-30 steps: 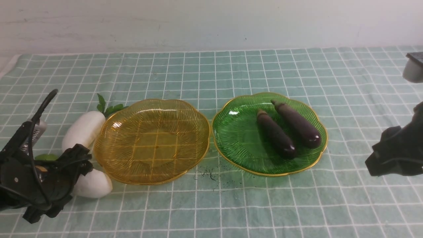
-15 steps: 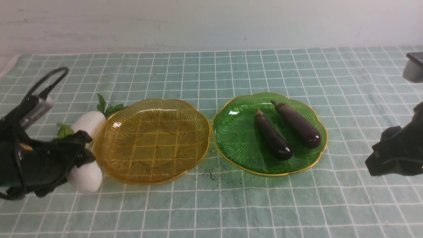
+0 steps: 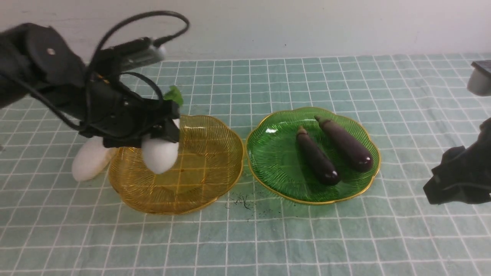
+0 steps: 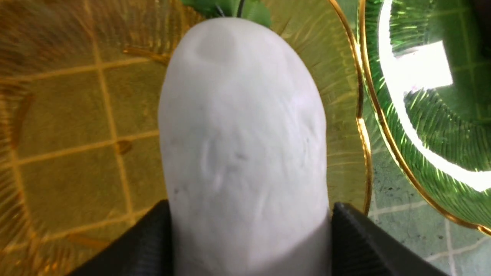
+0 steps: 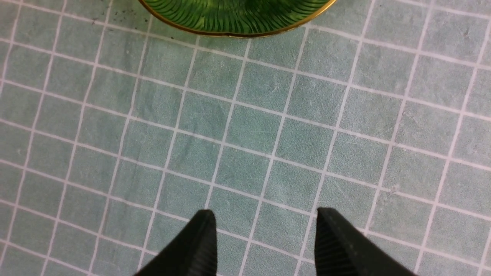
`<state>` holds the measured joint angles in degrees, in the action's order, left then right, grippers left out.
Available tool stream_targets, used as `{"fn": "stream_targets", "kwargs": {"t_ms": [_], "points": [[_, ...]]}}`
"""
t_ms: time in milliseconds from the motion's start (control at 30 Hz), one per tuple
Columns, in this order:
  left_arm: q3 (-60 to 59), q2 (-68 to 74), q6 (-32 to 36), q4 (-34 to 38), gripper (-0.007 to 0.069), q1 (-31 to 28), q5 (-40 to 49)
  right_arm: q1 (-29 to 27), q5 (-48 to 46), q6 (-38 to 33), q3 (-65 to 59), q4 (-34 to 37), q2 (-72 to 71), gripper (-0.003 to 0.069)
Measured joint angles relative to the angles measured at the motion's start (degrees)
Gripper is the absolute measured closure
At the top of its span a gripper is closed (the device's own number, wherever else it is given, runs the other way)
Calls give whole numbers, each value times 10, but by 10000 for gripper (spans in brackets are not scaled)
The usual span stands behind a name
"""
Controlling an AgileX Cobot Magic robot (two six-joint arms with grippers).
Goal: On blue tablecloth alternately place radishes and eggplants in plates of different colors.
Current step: 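Pick up the white radish and place it in the left plate, then place the white radish onto the plate beside the other radish with the right gripper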
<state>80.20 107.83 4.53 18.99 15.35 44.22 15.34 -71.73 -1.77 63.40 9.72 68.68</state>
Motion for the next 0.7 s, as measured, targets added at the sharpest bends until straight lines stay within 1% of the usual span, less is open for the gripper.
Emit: {"fn": "stream_targets", "kwargs": {"t_ms": [67,133,267,333,400,500,567,600,667,700], "points": [[12,18,3,0,148,2,6,0,0,0,0,2,0,332],[33,33,3,-3,106,2,18,0,0,0,0,2,0,332],[57,36,4,-20,54,0,46,0,0,0,0,2,0,332],[78,34,5,-37,41,-5,70,0,0,0,0,2,0,332],[113,30,0,-65,47,-14,109,0,0,0,0,2,0,332],[168,28,-4,-109,124,-35,175,0,0,-2,0,2,0,332],[187,27,-3,-130,211,-49,217,0,0,-2,0,2,0,332],[197,27,-2,-139,266,-62,235,0,0,-2,0,2,0,332],[205,27,-1,-151,411,-88,250,0,0,-2,0,2,0,333],[207,27,-1,-155,505,-112,252,0,0,-2,0,2,0,333]]}}
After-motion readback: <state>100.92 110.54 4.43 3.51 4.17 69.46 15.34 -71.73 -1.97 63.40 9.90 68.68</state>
